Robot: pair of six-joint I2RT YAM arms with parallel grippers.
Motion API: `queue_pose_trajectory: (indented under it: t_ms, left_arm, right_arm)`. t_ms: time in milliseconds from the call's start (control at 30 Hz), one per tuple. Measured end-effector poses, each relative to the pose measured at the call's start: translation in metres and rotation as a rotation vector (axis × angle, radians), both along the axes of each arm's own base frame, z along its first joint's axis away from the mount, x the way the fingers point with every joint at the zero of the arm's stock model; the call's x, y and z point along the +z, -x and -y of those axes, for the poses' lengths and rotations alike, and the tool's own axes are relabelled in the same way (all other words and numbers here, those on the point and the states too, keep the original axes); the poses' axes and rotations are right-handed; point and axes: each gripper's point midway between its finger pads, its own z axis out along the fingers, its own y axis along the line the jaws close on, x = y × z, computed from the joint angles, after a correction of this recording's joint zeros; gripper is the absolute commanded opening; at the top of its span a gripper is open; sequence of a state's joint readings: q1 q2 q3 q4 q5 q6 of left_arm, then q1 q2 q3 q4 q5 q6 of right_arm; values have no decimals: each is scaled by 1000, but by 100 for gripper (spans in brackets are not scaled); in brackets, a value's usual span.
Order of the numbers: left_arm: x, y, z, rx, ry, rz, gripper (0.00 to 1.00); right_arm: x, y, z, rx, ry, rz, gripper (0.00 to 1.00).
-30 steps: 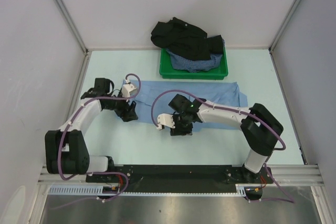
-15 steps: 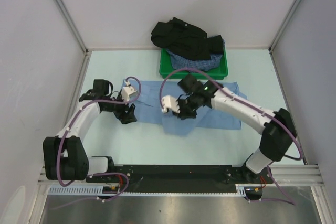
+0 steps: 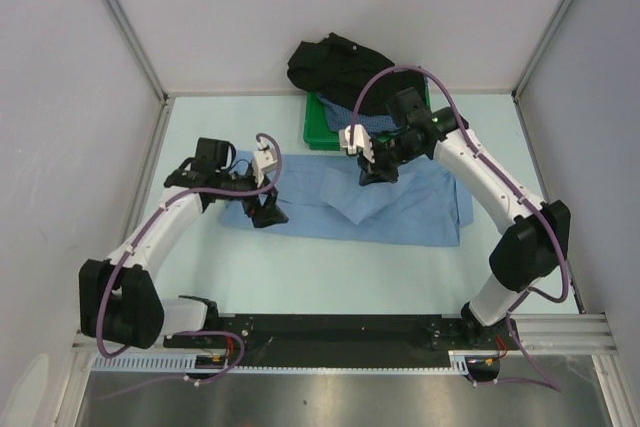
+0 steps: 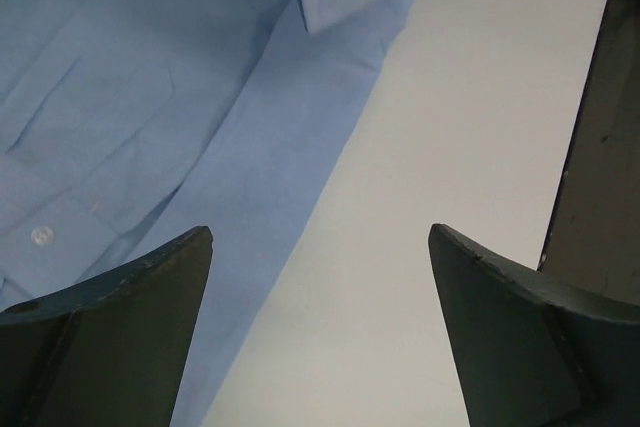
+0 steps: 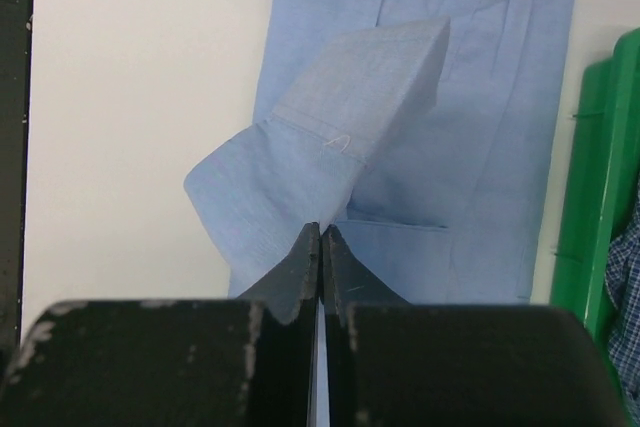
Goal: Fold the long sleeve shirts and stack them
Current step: Fold the shirt
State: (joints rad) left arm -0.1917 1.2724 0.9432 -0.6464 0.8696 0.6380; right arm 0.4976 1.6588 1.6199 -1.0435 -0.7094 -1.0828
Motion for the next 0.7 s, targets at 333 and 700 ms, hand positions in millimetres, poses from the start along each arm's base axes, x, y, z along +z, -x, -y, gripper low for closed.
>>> queue_pose_trajectory:
  t_ms: [333,700]
  left_arm:
    - [40,-46,50,41,215,-127,100]
    - [72,-28,118,-203,253,-126,69]
  right_arm:
    - [9,9,-5,9,-24,58,0]
    - [14,10,-9,-4,-6,127,0]
